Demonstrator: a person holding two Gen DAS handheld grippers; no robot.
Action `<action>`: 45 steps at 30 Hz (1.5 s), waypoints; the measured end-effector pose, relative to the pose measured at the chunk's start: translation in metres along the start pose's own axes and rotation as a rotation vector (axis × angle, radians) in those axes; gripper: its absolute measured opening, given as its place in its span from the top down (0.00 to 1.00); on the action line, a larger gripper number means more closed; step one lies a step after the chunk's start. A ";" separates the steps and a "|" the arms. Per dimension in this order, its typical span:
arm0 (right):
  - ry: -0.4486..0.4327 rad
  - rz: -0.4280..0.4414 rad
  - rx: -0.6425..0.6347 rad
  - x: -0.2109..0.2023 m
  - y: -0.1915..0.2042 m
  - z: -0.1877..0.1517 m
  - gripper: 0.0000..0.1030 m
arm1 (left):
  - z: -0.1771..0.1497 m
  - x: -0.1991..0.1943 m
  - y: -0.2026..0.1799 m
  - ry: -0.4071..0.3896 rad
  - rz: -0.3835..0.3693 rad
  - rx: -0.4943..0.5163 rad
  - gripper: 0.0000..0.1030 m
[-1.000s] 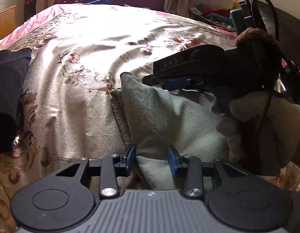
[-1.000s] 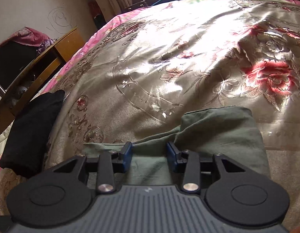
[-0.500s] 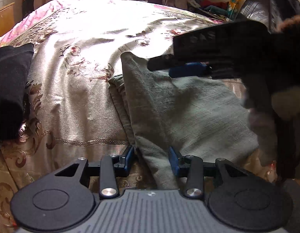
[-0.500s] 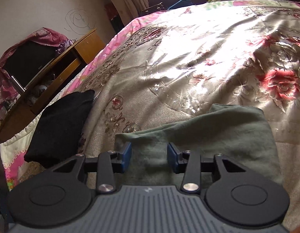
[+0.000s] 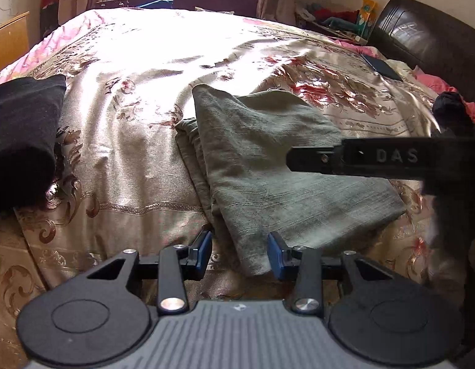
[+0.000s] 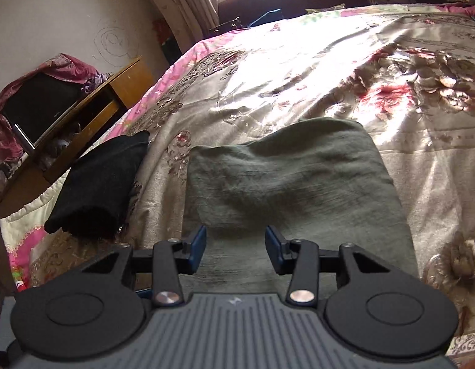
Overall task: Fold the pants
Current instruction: 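Withdraw both tools from the folded green pants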
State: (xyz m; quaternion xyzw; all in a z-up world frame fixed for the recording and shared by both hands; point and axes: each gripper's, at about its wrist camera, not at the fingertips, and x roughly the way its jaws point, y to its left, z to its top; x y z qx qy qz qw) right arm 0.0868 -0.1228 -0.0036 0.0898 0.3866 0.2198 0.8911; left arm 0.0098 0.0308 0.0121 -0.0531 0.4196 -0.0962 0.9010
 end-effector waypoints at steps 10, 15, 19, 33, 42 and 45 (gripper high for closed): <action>-0.022 -0.082 0.081 -0.029 -0.014 -0.039 0.57 | -0.007 0.004 -0.021 0.005 0.008 0.051 0.43; -0.031 -0.101 0.086 -0.032 -0.017 -0.042 0.57 | -0.009 0.007 -0.027 0.004 0.029 0.084 0.41; -0.055 -0.118 0.100 -0.036 -0.024 -0.041 0.57 | -0.008 0.011 -0.027 0.012 0.037 0.082 0.40; -0.072 -0.135 0.113 -0.031 -0.034 -0.060 0.57 | -0.010 0.020 -0.032 0.015 0.086 0.102 0.30; -0.066 -0.132 0.088 -0.029 -0.030 -0.061 0.57 | -0.010 0.020 -0.033 0.006 0.115 0.106 0.21; -0.060 -0.132 0.082 -0.028 -0.029 -0.061 0.57 | -0.009 0.022 -0.030 0.009 0.110 0.086 0.19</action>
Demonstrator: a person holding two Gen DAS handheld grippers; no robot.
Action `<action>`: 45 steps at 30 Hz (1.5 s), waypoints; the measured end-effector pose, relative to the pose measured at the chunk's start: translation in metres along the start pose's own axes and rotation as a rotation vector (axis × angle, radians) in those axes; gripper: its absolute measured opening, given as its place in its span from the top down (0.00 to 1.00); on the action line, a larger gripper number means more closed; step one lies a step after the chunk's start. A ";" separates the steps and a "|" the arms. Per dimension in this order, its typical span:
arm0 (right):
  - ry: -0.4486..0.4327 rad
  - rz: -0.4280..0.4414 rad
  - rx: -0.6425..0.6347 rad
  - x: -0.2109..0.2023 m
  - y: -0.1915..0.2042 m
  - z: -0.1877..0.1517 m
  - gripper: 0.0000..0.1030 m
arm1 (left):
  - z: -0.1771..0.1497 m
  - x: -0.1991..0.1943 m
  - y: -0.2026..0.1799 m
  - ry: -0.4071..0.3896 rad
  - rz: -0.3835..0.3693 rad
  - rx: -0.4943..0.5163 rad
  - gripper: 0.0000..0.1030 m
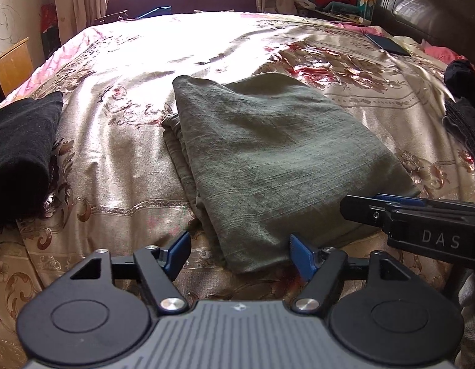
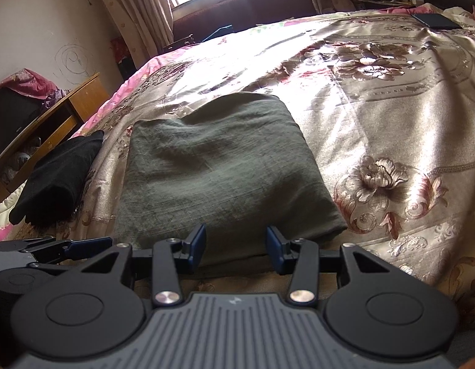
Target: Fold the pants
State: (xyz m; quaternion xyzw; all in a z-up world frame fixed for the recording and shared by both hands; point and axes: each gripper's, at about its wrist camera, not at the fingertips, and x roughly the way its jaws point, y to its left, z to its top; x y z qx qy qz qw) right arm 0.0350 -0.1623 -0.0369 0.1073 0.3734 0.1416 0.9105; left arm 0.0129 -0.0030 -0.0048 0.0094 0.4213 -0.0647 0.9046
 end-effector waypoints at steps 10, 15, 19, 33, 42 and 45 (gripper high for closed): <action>0.015 0.006 -0.018 0.005 0.002 0.000 0.53 | 0.000 0.009 -0.001 0.021 0.020 0.001 0.15; 0.013 0.007 -0.021 0.004 0.003 0.000 0.52 | 0.000 0.006 -0.002 0.010 0.027 0.012 0.14; 0.011 0.003 -0.022 0.002 0.004 -0.001 0.52 | 0.000 0.004 -0.005 0.002 0.043 0.029 0.13; -0.017 -0.013 0.017 -0.019 0.008 -0.005 0.52 | 0.002 -0.010 -0.003 -0.036 0.105 0.024 0.00; -0.017 -0.020 -0.009 -0.020 0.014 -0.007 0.52 | 0.002 -0.014 0.005 -0.054 0.091 -0.032 0.00; -0.018 -0.020 -0.007 -0.020 0.014 -0.007 0.52 | 0.001 -0.015 0.002 -0.057 0.096 -0.025 0.00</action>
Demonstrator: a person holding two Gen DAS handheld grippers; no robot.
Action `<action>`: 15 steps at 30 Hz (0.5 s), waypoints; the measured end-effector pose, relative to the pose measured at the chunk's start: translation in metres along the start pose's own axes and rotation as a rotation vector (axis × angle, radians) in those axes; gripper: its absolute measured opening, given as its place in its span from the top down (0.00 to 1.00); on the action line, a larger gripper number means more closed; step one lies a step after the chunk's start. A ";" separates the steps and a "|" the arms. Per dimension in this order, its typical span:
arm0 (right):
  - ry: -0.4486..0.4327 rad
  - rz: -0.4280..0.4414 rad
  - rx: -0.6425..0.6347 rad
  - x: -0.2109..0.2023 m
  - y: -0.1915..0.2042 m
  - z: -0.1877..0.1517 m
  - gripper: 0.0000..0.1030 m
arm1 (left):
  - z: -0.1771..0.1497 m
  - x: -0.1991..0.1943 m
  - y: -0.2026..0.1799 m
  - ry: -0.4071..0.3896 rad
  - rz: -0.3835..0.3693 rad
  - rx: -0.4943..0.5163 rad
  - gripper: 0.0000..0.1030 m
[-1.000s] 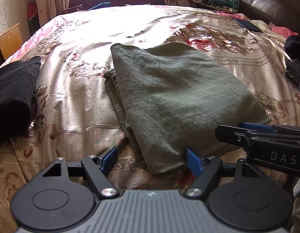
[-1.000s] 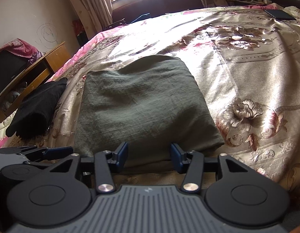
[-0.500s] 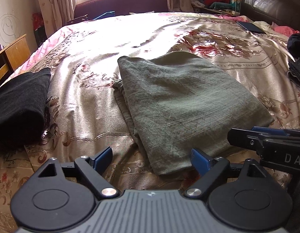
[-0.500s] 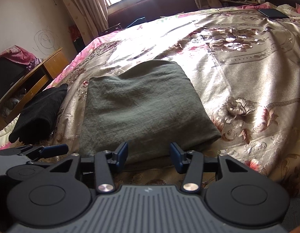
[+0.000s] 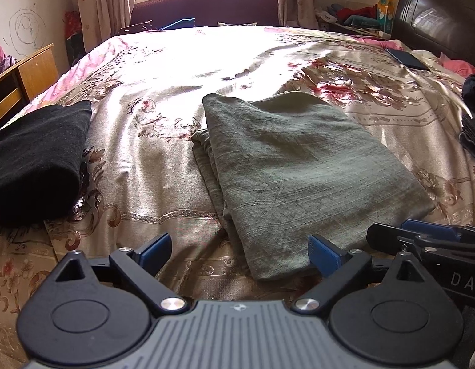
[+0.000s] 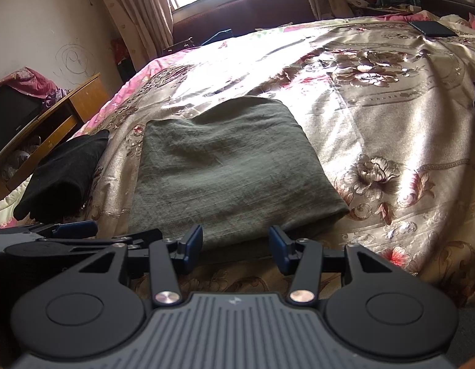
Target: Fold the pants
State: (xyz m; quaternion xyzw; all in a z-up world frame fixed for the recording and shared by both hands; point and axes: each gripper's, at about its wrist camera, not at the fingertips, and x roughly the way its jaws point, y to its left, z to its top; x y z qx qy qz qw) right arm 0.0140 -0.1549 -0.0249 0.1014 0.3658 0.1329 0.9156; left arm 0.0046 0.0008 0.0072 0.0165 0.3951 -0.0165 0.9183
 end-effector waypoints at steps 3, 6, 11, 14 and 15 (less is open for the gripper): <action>0.002 0.000 0.000 0.000 0.001 0.000 0.52 | 0.000 0.001 0.000 0.004 0.001 -0.003 0.00; 0.004 0.000 -0.001 0.001 0.001 -0.001 0.52 | 0.000 0.002 0.000 0.013 0.005 -0.008 0.00; 0.015 -0.001 0.003 0.003 -0.001 -0.002 0.52 | 0.000 0.003 -0.003 0.021 0.023 0.006 0.00; 0.019 0.000 0.004 0.004 -0.001 -0.002 0.52 | 0.000 0.004 -0.006 0.027 0.045 0.027 0.00; 0.019 0.002 0.004 0.004 -0.002 -0.002 0.52 | 0.000 0.004 -0.007 0.030 0.050 0.033 0.00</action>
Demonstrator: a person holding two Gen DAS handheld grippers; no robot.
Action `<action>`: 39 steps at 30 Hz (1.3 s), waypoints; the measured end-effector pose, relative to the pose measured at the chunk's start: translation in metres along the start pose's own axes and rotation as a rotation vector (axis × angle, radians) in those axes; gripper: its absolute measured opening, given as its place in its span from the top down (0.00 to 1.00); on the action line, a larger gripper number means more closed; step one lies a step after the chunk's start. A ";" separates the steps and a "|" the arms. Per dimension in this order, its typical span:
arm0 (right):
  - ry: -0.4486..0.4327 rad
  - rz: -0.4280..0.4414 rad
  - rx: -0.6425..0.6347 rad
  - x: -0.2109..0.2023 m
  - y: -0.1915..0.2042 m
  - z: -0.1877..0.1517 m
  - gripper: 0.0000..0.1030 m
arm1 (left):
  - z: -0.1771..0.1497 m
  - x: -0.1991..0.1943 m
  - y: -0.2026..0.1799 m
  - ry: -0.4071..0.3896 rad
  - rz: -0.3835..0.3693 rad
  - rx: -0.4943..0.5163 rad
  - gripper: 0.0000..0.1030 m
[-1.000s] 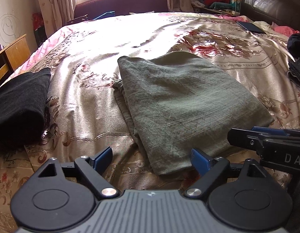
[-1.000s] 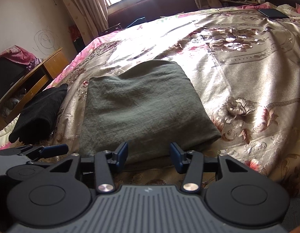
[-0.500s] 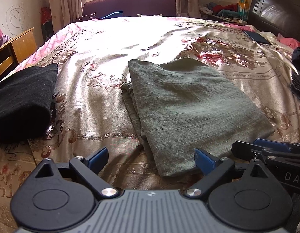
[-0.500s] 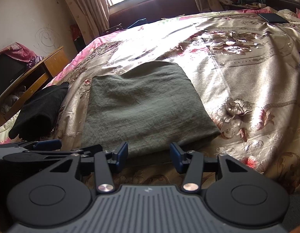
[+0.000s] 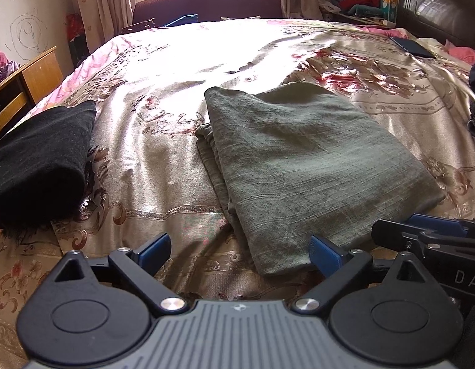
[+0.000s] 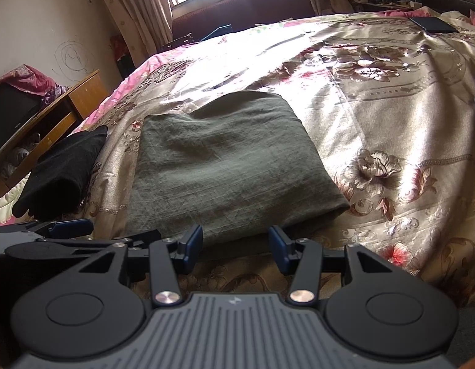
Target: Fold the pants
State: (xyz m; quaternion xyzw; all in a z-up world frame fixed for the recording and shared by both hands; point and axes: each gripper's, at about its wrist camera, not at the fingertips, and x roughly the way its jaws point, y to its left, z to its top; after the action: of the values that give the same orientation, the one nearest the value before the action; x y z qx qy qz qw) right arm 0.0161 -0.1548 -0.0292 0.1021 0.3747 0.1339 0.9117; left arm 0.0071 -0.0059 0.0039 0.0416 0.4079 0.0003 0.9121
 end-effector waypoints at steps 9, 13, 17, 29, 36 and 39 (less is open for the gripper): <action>0.009 0.000 0.006 0.001 -0.001 0.000 0.52 | -0.001 0.001 -0.002 0.006 0.020 0.021 0.00; 0.014 0.000 0.008 0.002 -0.001 0.000 0.52 | -0.001 0.001 -0.003 0.004 0.027 0.025 0.00; 0.017 0.000 0.006 0.003 -0.001 0.000 0.52 | -0.001 0.001 -0.003 0.004 0.027 0.023 0.00; 0.021 0.000 0.004 0.004 0.000 -0.001 0.52 | -0.001 0.002 -0.003 0.006 0.029 0.018 0.00; 0.022 0.002 0.004 0.004 0.000 -0.001 0.52 | -0.001 0.002 -0.003 0.006 0.028 0.019 0.00; 0.022 0.002 0.004 0.004 -0.001 -0.001 0.52 | -0.002 0.002 -0.002 0.005 0.030 0.017 0.00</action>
State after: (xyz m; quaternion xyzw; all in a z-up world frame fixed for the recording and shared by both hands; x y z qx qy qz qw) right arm 0.0184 -0.1540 -0.0326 0.1028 0.3851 0.1350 0.9072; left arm 0.0067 -0.0082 0.0012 0.0552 0.4096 0.0106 0.9105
